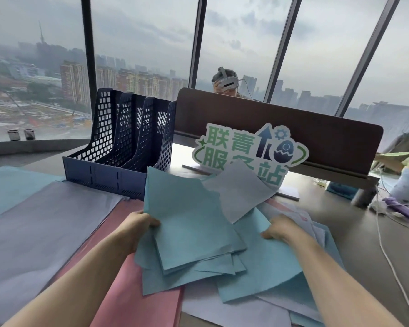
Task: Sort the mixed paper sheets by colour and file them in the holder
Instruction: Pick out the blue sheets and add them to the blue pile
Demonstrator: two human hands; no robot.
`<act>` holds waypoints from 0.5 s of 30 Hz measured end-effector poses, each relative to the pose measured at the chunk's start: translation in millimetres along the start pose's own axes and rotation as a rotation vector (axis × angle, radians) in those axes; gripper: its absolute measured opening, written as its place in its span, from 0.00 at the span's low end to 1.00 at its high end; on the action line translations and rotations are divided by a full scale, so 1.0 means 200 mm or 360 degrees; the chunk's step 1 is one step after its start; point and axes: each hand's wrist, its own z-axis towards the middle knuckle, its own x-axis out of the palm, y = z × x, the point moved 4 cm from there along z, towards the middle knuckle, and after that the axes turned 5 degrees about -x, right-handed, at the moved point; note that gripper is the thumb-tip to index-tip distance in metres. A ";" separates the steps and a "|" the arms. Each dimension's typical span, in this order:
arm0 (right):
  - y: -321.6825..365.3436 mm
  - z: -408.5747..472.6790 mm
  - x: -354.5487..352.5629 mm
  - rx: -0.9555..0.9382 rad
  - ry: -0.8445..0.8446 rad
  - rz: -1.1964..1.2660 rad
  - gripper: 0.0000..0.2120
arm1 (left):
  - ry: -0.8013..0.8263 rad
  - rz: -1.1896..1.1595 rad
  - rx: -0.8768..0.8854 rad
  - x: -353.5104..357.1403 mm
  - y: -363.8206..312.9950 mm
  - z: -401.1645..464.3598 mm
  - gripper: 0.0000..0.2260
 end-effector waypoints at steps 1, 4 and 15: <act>-0.03 0.00 -0.02 -0.0048 -0.0024 -0.0025 0.17 | -0.0001 -0.0002 -0.0001 0.00 0.00 0.00 0.09; -0.14 0.02 -0.07 -0.0123 -0.0028 0.0025 0.15 | 0.0006 -0.0013 -0.0013 0.00 0.00 0.00 0.09; -0.20 0.13 -0.08 -0.0185 0.0138 -0.0102 0.16 | 0.0002 -0.0029 -0.0013 0.01 0.01 0.01 0.10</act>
